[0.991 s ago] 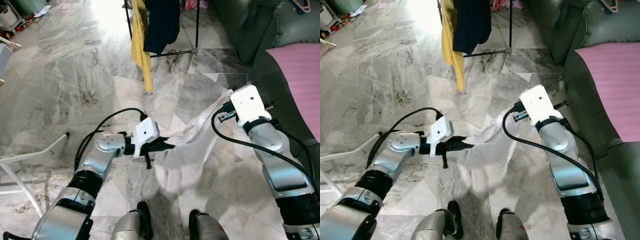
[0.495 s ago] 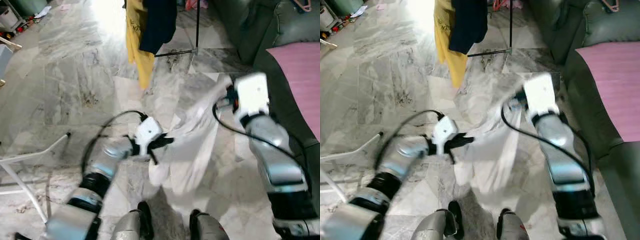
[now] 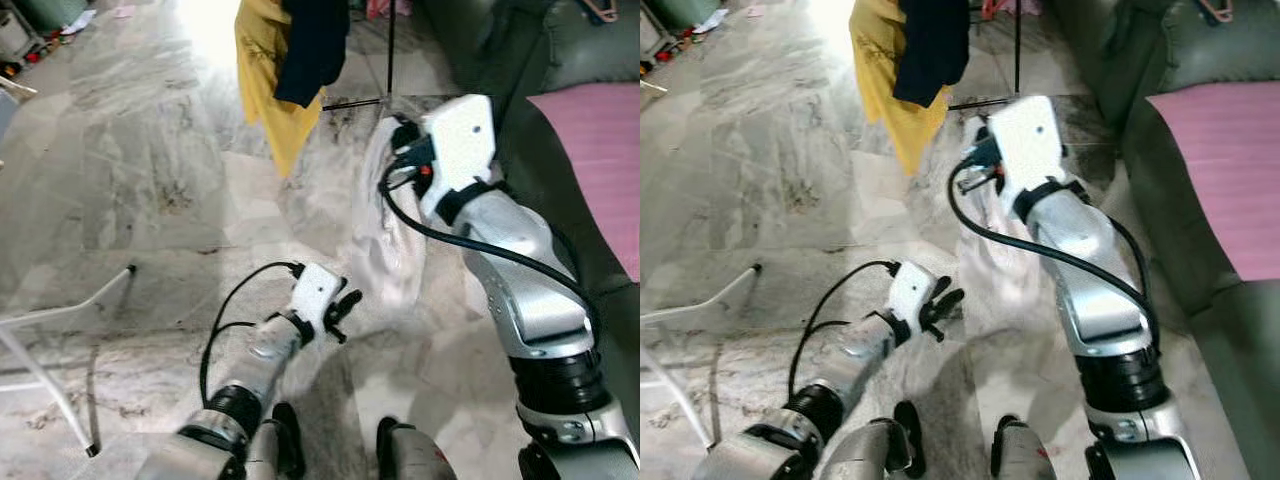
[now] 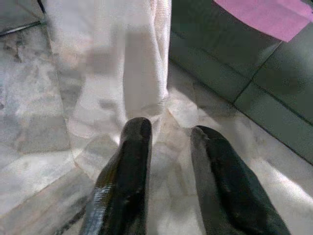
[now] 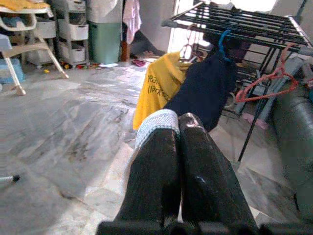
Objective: Hang hanger
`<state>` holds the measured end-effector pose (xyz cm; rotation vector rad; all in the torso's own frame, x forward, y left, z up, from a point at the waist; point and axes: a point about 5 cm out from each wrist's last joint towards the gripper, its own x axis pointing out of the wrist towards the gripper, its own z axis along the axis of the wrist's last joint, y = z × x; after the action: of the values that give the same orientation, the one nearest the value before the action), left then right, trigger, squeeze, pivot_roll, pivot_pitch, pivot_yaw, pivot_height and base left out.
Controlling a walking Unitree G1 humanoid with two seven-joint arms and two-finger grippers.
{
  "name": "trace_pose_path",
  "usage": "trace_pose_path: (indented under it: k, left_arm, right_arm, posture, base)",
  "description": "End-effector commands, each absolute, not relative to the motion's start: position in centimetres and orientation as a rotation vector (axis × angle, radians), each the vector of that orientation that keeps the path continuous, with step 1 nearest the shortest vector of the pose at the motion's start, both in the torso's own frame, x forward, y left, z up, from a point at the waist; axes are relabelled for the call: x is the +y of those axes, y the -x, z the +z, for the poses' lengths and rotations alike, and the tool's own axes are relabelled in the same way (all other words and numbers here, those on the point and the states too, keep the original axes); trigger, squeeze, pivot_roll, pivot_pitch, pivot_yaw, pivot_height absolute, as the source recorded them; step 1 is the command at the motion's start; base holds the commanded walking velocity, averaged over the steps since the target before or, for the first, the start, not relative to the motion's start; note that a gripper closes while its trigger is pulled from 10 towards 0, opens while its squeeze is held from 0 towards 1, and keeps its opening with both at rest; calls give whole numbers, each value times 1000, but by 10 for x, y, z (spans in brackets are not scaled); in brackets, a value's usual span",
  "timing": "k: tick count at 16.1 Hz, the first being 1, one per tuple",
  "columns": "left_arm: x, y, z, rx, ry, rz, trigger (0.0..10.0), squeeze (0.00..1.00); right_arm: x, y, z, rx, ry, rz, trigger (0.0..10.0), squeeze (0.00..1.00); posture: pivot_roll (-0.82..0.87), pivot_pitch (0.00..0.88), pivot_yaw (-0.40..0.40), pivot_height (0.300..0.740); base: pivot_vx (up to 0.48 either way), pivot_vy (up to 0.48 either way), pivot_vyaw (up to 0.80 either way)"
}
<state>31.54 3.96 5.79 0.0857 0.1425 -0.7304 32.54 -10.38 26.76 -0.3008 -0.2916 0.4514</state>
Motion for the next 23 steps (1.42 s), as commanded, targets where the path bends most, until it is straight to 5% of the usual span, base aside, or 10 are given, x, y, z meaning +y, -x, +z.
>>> trace_pose_path:
  k: [1,5,6,8,20,23]
  left_arm:
    - [37,-311,52,148,-96,-726,10000,1000]
    - [27,-308,54,106,-119,-659,10000,1000]
    - [26,-307,53,106,-127,-659,10000,404]
    - [22,-304,51,99,-125,-660,10000,0]
    - [-10,-312,70,86,-86,-547,10000,0]
    - [-18,-321,96,3,71,-585,10000,0]
  right_arm:
    - [-96,-321,276,-324,310,480,0,0]
    - [-92,-323,288,-308,336,476,0,0]
    - [-93,-324,298,-317,348,463,0,0]
    - [-99,-325,315,-341,319,426,0,0]
    - [-82,-307,347,-257,4,492,0,0]
    - [-90,-310,334,-248,15,430,0,0]
  posture:
    - [-317,258,66,740]
    - [-342,257,51,740]
    - [-351,256,51,740]
    - [-366,260,49,740]
    - [-480,272,36,740]
    - [-454,281,43,740]
  base:
    - [0,0,0]
    - [0,0,0]
    - [0,0,0]
    - [0,0,0]
    - [0,0,0]
    - [0,0,0]
